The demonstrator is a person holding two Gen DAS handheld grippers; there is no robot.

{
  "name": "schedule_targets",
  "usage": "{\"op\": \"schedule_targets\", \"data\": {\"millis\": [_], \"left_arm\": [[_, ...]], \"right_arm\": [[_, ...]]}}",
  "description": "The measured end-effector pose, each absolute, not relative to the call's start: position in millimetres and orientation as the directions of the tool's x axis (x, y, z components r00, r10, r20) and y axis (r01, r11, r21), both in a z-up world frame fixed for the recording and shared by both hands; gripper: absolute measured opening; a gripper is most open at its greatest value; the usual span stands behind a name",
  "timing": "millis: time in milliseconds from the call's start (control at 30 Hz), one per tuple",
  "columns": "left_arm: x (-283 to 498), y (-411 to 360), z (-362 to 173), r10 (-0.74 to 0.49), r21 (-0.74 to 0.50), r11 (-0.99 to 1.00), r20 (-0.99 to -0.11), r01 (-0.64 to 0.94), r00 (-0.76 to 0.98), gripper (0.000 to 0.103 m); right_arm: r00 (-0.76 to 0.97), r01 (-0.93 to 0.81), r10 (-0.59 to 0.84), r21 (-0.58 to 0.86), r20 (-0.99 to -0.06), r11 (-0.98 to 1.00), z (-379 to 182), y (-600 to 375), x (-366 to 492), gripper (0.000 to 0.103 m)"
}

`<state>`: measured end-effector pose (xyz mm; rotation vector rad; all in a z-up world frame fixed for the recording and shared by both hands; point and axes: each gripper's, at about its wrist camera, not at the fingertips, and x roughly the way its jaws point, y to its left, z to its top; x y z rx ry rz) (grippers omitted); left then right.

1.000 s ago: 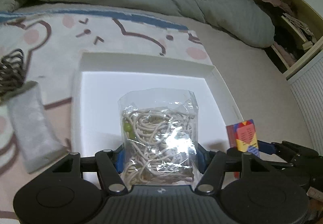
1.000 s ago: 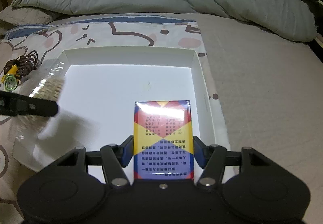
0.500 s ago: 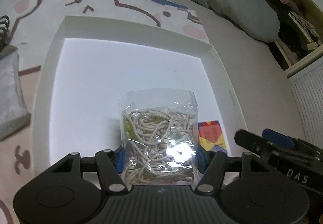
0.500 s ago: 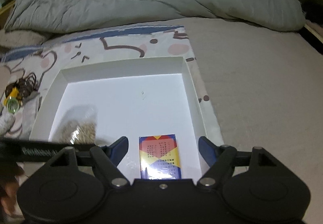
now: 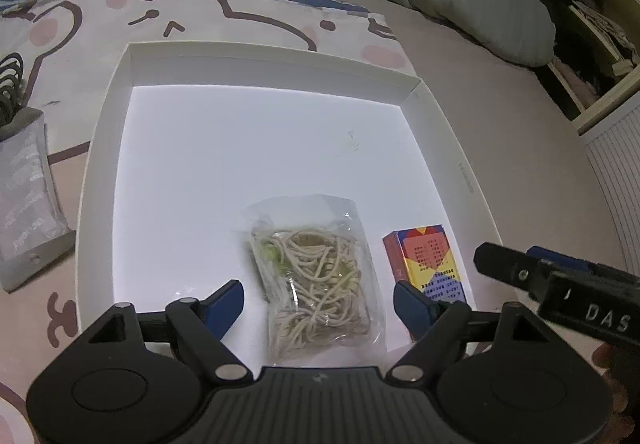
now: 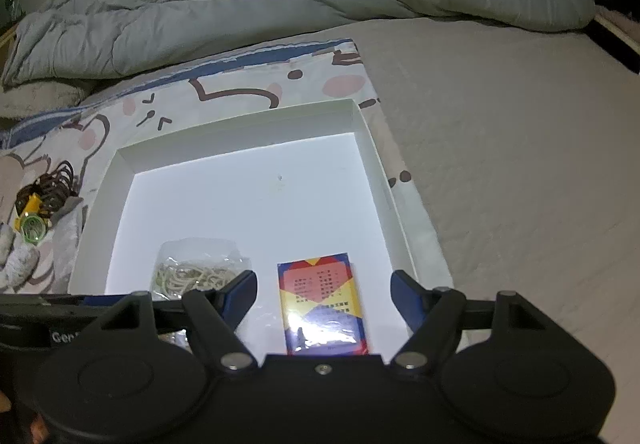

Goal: Organize objects
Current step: 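Lower the rubber band bag into the tray and open left tool while right tool releases the card box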

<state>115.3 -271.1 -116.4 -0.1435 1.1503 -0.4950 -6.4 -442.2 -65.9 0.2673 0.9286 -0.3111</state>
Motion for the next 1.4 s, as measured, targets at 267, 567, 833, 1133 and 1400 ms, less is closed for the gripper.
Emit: {"op": "schedule_targets", "data": {"millis": [267, 567, 833, 1133, 1400], "left_arm": [[118, -268, -117, -0.488, -0.389, 0.864, -0.801, 0.319, 0.346, 0.021], [116, -273, -109, -0.470, -0.359, 0.872, -0.805, 0.333, 0.362, 0.020], [115, -290, -98, -0.518, -0.367, 0.836, -0.776, 0.409, 0.361, 0.020], [110, -307, -136, -0.479, -0.311, 0.832, -0.820, 0.459, 0.314, 0.019], [117, -303, -121, -0.460, -0.312, 0.842, -0.840, 0.440, 0.286, 0.035]], "right_arm": [[0.565, 0.384, -0.144, 0.104, -0.813, 0.918, -64, -443, -10, 0.073], [0.560, 0.389, -0.141, 0.108, -0.816, 0.915, -64, -446, -11, 0.073], [0.578, 0.430, -0.135, 0.160, -0.805, 0.888, -60, -453, -15, 0.073], [0.573, 0.434, -0.132, 0.163, -0.809, 0.886, -61, -453, -17, 0.073], [0.568, 0.442, -0.135, 0.162, -0.812, 0.882, -62, -453, -17, 0.073]]}}
